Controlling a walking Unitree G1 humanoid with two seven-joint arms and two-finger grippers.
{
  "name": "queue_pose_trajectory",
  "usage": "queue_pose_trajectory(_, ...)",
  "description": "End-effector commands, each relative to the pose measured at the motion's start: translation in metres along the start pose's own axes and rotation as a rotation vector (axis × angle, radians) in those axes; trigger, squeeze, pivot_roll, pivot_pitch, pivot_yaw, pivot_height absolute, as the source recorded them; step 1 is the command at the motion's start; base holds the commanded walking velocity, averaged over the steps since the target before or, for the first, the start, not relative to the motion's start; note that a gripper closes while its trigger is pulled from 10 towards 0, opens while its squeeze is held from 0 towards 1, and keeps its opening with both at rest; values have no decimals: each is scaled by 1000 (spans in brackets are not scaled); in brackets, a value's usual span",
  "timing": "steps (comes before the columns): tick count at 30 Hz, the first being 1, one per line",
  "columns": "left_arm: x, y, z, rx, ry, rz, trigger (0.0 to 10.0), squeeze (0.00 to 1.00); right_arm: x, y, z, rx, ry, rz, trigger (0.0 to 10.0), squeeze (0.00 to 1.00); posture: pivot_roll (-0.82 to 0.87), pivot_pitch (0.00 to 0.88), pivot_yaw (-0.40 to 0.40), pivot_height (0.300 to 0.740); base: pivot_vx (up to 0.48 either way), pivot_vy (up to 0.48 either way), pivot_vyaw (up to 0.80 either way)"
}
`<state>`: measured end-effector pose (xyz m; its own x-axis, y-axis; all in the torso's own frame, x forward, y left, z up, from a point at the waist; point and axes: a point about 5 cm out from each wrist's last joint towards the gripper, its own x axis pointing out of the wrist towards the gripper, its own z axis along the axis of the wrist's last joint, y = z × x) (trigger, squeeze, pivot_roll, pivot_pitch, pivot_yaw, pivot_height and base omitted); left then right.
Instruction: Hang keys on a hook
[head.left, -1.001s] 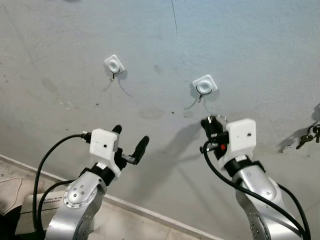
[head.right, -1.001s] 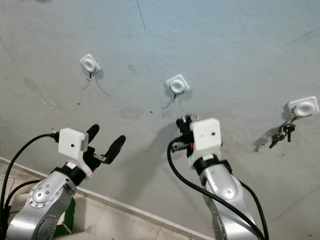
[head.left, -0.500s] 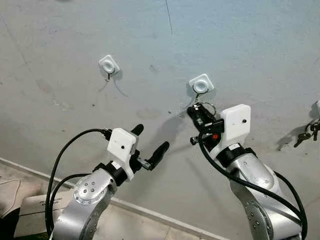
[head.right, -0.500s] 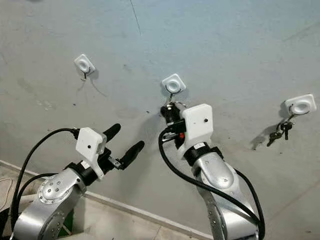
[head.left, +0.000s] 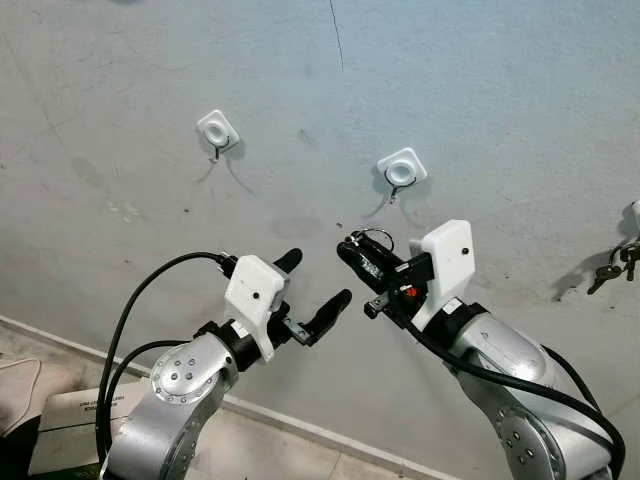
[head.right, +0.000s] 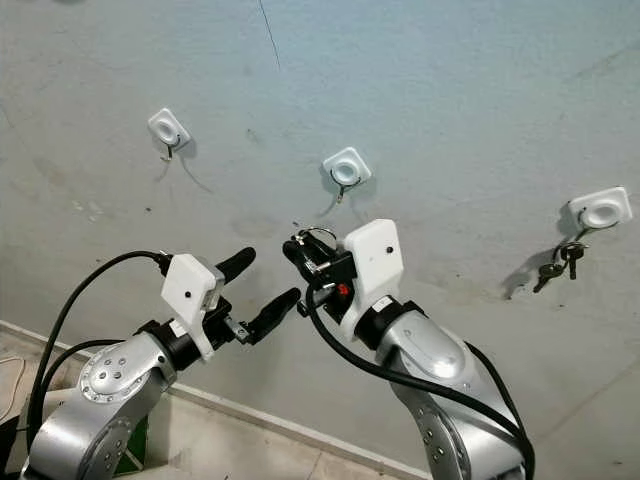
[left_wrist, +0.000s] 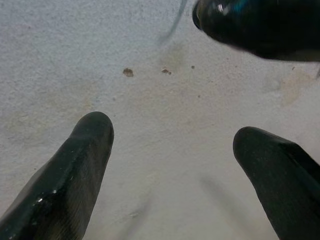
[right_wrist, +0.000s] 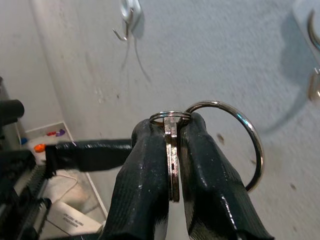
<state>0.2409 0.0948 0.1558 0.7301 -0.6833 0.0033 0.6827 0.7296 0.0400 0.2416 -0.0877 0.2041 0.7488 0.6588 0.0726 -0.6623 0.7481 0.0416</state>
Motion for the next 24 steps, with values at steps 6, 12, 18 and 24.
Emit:
queue_pose_trajectory(6, 2, 0, 7, 35, -27, 6, 10000, 0, 15, 0, 5, 17, -16, 49, 10000, 0, 71, 20, -6, 740, 0, 0, 0)
queue_pose_trajectory(12, 1, -2, 6, 39, -21, 12, 10000, 0, 33, -12, 14, 39, -48, 60, 10000, 0, 89, 23, -20, 740, 0, 0, 0)
queue_pose_trajectory(18, -1, -2, 5, 37, -17, 22, 10000, 0, 32, -25, 15, 6, -40, 44, 10000, 0, 89, 29, -23, 740, 0, 0, 0)
queue_pose_trajectory(24, -2, -3, 4, 32, -11, 15, 10000, 0, 25, -27, 26, -37, -47, 52, 10000, 0, 80, 31, -18, 740, 0, 0, 0)
